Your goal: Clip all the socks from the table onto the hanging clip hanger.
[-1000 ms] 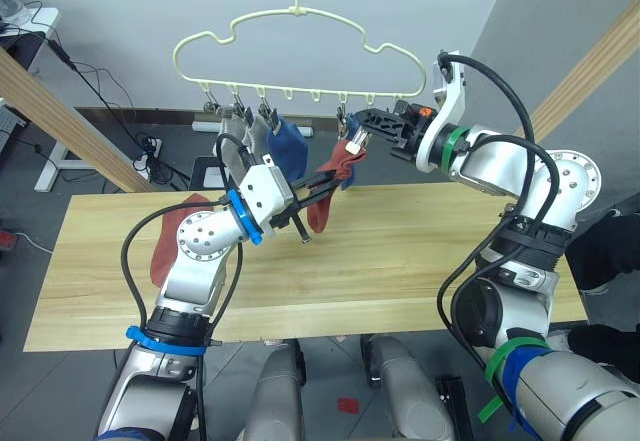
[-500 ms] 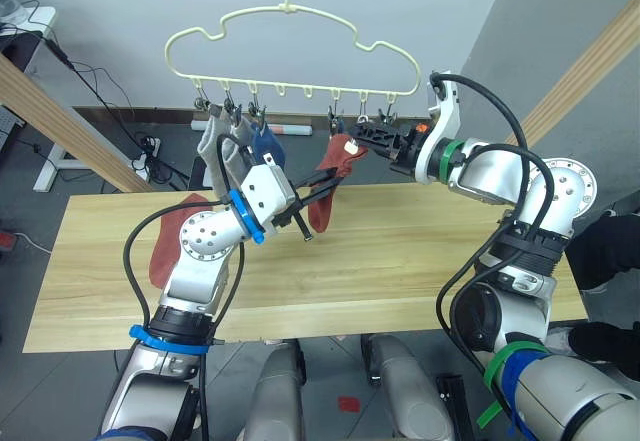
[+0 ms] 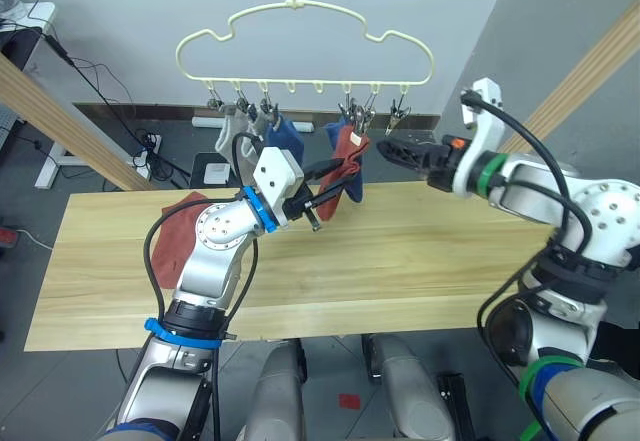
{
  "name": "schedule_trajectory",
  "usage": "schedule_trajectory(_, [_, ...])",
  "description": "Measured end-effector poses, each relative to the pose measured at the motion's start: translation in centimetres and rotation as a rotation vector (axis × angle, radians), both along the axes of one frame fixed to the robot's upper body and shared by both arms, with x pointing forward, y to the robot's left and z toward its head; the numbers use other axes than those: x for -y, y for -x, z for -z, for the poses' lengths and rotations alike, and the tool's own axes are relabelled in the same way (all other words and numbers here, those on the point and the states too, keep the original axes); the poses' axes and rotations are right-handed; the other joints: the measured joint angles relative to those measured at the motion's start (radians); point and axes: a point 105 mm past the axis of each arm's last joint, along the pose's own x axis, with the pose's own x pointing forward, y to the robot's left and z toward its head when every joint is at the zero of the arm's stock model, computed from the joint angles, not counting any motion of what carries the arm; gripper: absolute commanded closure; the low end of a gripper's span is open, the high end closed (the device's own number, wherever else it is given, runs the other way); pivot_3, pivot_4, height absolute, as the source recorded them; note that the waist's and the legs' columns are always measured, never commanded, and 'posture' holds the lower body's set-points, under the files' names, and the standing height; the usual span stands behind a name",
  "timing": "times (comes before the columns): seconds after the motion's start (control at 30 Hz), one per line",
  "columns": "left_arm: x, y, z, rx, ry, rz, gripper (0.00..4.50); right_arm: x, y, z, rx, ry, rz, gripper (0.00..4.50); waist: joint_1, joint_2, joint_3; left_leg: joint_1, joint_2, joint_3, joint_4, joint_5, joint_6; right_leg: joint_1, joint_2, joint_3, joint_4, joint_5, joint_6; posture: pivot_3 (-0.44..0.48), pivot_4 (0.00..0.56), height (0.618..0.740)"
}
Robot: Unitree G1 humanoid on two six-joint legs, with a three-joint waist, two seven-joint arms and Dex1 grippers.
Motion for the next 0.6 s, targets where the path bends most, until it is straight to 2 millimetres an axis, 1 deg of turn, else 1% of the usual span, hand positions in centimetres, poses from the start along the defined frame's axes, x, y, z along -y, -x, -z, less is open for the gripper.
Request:
schedule_trajectory(0.03, [0.0,-0.1,0.2,-0.029,0.007,0.002,2.31,0.1,0.4,-0.2,0.024,0.014,-0.004,0.0,-0.002,0.0,0.0,0.0,0.0,0.001,0.0,0.0,0.0,0.0,0.0,0.001,0.0,0.0,0.0,-0.181,0.414,0.74])
schedule_trajectory(0.07, [0.0,-0.2,0.3,-0.062,0.018,0.008,1.93,0.3,0.9,-0.4,0.052,0.028,-0.009,0.0,-0.004,0.0,0.001,0.0,0.0,0.001,0.0,0.0,0.0,-0.001,0.0,0.0,0.0,0.0,0.0,-0.181,0.414,0.74])
schedule_trajectory(0.13, [-0.1,-0.4,0.5,-0.114,0.037,0.014,1.38,0.5,1.4,-0.3,0.084,0.066,-0.015,0.0,-0.005,0.0,0.001,0.0,0.001,0.0,0.0,0.0,0.0,-0.001,0.001,0.0,0.0,0.0,0.0,-0.181,0.413,0.74])
schedule_trajectory(0.23, [-1.0,-0.7,0.8,-0.198,0.066,-0.001,0.5,0.7,2.2,0.6,0.112,0.129,-0.022,0.0,-0.008,0.0,0.001,0.0,0.001,0.0,0.0,0.0,0.0,-0.001,0.002,0.0,0.001,0.0,0.0,-0.18,0.411,0.74])
schedule_trajectory(0.3, [-1.8,-0.9,0.8,-0.253,0.088,-0.009,0.01,1.0,2.4,1.3,0.123,0.165,-0.008,0.0,-0.011,-0.001,0.001,0.0,0.001,0.001,0.0,0.0,0.0,-0.001,0.002,0.001,0.001,0.0,0.0,-0.178,0.411,0.74])
schedule_trajectory(0.37, [-2.5,-0.8,0.6,-0.283,0.104,-0.009,0.01,1.1,2.4,1.5,0.131,0.171,-0.001,0.0,-0.012,-0.001,0.002,0.0,0.001,0.001,0.0,0.0,0.0,-0.001,0.002,0.001,0.001,0.0,0.0,-0.171,0.408,0.74])
schedule_trajectory(0.43, [-3.4,0.1,0.2,-0.343,0.137,0.022,0.01,1.3,2.7,1.7,0.172,0.212,0.019,0.0,-0.013,-0.001,0.002,0.0,0.001,0.001,0.0,0.0,0.0,-0.002,0.002,0.001,0.0,-0.001,0.002,-0.164,0.408,0.74])
schedule_trajectory(0.47, [-4.3,0.5,0.3,-0.384,0.15,0.025,0.01,1.5,2.8,1.6,0.202,0.235,0.035,0.0,-0.015,-0.001,0.002,0.0,0.001,0.001,0.0,0.0,0.0,-0.002,0.002,0.001,0.0,-0.001,0.002,-0.158,0.407,0.74])
schedule_trajectory(0.53, [-6.9,1.6,0.7,-0.451,0.153,-0.003,0.01,2.2,2.9,1.7,0.255,0.286,0.083,0.0,-0.019,-0.001,0.002,0.0,0.002,0.001,-0.001,0.0,0.0,-0.003,0.002,0.001,0.001,-0.002,0.003,-0.152,0.405,0.74])
schedule_trajectory(0.57, [-7.8,1.9,0.8,-0.472,0.161,-0.021,0.01,2.6,2.8,1.7,0.28,0.301,0.111,0.0,-0.019,-0.001,0.002,0.0,0.002,0.001,-0.001,0.0,-0.001,-0.003,0.002,0.001,0.001,-0.002,0.003,-0.148,0.402,0.74])
schedule_trajectory(0.6, [-8.2,2.2,0.7,-0.481,0.165,-0.026,0.01,2.7,2.8,1.9,0.295,0.323,0.123,0.0,-0.018,-0.001,0.003,0.0,0.002,0.001,-0.001,0.0,-0.001,-0.003,0.001,0.001,0.001,-0.002,0.003,-0.143,0.4,0.74])
